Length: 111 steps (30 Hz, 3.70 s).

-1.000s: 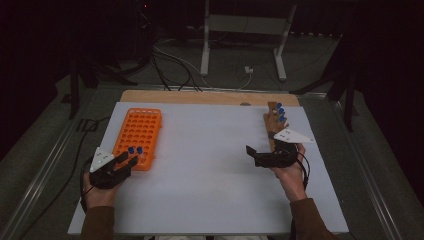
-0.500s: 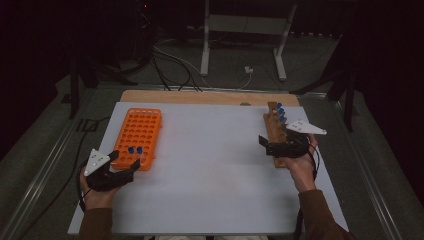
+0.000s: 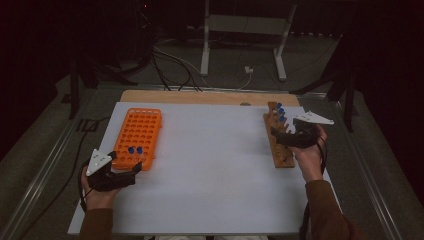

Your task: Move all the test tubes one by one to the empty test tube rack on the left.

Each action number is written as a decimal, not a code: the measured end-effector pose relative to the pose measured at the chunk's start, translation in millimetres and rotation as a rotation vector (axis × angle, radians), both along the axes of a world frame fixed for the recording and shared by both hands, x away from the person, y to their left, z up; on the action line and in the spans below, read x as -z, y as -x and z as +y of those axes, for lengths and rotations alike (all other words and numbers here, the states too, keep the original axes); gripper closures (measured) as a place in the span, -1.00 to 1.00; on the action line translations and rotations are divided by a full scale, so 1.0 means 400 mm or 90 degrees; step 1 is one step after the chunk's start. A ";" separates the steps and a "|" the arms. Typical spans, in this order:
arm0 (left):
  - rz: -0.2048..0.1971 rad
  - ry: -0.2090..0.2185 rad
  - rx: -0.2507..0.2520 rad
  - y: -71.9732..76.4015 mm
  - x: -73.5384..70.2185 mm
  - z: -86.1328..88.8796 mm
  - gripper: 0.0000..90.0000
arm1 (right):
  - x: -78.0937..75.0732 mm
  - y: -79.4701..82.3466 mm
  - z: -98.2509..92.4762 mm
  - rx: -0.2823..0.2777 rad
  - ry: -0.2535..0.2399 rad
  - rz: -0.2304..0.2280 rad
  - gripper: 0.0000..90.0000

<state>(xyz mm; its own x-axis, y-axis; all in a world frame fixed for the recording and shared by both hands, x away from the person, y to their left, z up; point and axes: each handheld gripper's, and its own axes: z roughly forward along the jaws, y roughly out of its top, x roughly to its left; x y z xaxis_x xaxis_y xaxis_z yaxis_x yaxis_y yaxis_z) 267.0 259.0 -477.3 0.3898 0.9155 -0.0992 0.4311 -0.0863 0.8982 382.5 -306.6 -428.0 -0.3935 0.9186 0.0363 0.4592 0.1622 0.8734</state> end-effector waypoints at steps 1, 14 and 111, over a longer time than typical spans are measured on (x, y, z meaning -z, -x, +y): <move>0.001 -0.002 0.000 -0.001 0.001 0.000 -0.98 | -0.001 -0.004 -0.005 0.006 -0.002 0.000 -0.88; 0.003 -0.009 0.001 -0.002 0.002 -0.003 -0.98 | 0.038 -0.075 -0.003 0.025 0.072 0.024 0.14; 0.001 -0.011 0.012 -0.003 0.004 -0.009 -0.98 | -0.080 -0.012 0.130 -0.101 0.021 -0.041 0.71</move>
